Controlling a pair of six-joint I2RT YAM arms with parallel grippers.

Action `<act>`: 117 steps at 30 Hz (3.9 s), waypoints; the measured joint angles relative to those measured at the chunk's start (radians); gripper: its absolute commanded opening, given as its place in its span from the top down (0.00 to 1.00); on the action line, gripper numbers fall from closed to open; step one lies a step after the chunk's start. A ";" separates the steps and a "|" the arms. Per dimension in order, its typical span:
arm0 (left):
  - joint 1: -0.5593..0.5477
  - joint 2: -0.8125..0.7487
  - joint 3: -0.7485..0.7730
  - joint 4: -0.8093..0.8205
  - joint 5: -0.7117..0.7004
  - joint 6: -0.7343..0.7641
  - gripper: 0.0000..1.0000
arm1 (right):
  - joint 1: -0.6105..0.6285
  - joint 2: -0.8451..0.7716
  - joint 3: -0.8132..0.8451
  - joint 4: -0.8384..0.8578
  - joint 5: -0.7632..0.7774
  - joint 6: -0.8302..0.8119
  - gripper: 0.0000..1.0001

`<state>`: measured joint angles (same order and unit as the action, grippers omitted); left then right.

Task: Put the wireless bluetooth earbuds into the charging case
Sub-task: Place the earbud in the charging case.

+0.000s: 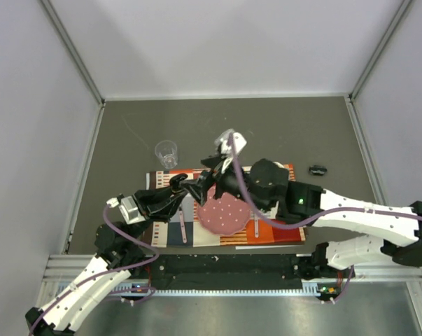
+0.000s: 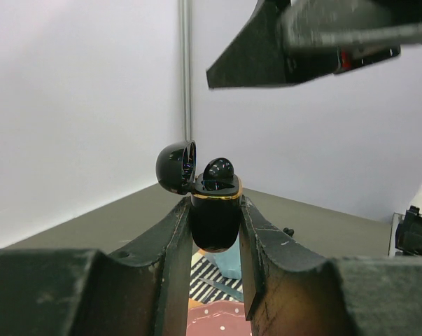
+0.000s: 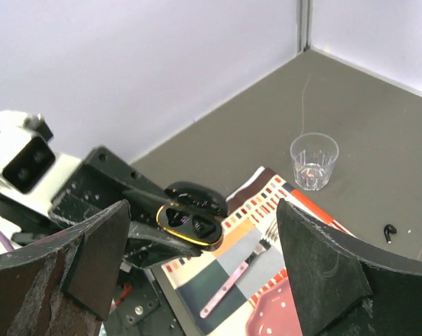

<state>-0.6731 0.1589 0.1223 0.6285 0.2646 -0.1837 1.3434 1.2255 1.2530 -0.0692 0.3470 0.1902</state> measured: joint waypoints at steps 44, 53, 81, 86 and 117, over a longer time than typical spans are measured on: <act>0.000 0.000 -0.001 0.008 0.023 0.004 1.00 | -0.319 0.092 -0.069 -0.018 -0.721 0.747 0.34; 0.000 0.000 -0.001 0.023 0.026 0.005 1.00 | -0.323 0.137 -0.069 0.023 -0.793 0.792 0.51; 0.000 0.001 0.002 0.037 0.029 0.003 1.00 | -0.325 0.145 -0.069 0.042 -0.802 0.799 0.64; 0.000 0.001 0.002 0.037 0.029 0.003 1.00 | -0.325 0.146 -0.069 0.042 -0.798 0.798 0.68; 0.000 0.005 0.002 -0.001 0.020 0.003 1.00 | -0.323 0.137 -0.026 -0.110 -0.697 0.666 0.25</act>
<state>-0.6731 0.1638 0.1238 0.6277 0.2844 -0.1802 1.0206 1.3624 1.2274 -0.1795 -0.3496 0.8558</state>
